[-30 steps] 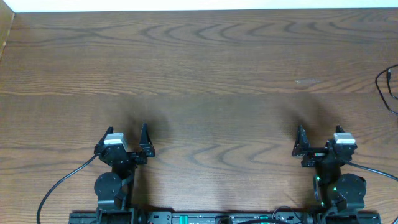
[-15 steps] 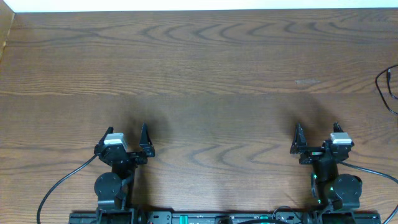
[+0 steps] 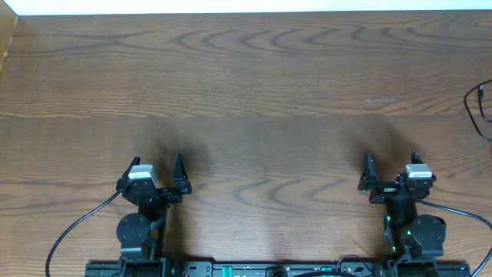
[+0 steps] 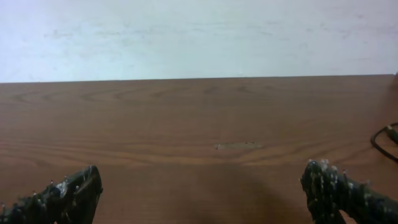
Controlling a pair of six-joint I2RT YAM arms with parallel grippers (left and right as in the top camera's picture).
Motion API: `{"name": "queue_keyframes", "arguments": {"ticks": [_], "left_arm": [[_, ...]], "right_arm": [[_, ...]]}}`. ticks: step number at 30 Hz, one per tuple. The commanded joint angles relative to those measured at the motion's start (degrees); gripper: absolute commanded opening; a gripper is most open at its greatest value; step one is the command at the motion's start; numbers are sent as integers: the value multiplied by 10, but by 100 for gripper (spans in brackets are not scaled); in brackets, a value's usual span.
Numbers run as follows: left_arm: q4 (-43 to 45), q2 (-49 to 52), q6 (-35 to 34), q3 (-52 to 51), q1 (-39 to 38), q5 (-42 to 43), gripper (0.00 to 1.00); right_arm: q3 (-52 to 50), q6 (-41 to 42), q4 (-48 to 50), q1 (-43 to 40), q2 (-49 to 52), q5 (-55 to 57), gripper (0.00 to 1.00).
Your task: Untangle cables
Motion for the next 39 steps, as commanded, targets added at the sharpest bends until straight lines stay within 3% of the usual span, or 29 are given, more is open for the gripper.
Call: {"name": "queue_keyframes", "arguments": {"ticks": [1,39], "left_arm": [[-10,-3,-1,-16,2,5,98],[-10,-3,-1,-16,2,5,98]], "right_arm": [[-3,-32,0,-3,-4,-3,99],[-3,-23,0,-6,-4,-3,99]]}}
